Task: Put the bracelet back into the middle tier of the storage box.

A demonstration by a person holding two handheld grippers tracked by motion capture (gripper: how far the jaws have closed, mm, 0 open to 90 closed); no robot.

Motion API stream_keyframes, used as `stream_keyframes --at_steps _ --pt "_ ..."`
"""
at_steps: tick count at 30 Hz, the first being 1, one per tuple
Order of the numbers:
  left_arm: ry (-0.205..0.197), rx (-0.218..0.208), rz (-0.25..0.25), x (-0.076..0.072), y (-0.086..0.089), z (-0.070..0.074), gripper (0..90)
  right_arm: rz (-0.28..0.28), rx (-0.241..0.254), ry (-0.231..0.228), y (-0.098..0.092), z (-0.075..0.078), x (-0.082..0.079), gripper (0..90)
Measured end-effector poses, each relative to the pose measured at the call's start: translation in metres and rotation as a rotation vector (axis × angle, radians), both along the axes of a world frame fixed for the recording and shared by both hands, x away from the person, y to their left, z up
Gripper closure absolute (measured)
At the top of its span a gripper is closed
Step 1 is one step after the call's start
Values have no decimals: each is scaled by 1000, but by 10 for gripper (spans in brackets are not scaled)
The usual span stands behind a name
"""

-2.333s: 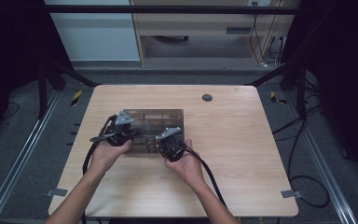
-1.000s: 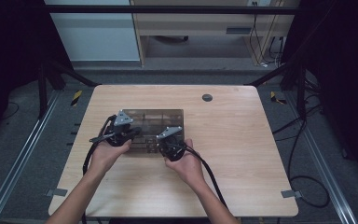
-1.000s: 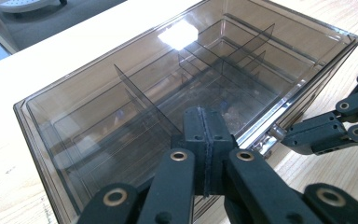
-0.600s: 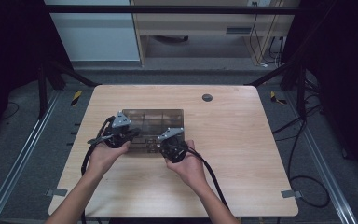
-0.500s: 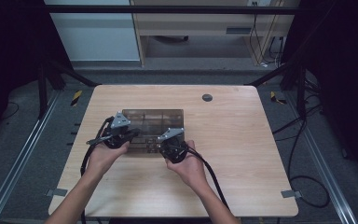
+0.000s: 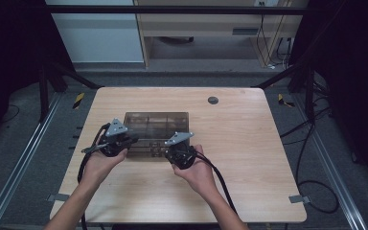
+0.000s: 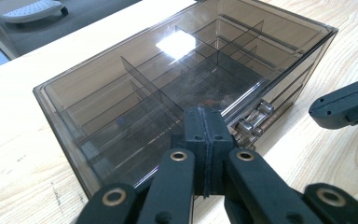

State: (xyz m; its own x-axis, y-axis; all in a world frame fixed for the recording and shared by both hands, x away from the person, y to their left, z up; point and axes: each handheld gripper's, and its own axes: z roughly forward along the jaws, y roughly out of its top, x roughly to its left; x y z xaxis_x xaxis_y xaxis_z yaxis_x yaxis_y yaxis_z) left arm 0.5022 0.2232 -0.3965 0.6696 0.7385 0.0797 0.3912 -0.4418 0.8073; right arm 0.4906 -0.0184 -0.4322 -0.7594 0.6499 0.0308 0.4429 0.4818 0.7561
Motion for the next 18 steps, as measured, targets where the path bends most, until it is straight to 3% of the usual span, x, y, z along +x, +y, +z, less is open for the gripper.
stream_keyframes --at_steps 18 --pt "-33 -16 1 -16 17 4 878 3 11 -9 -15 4 -9 881"
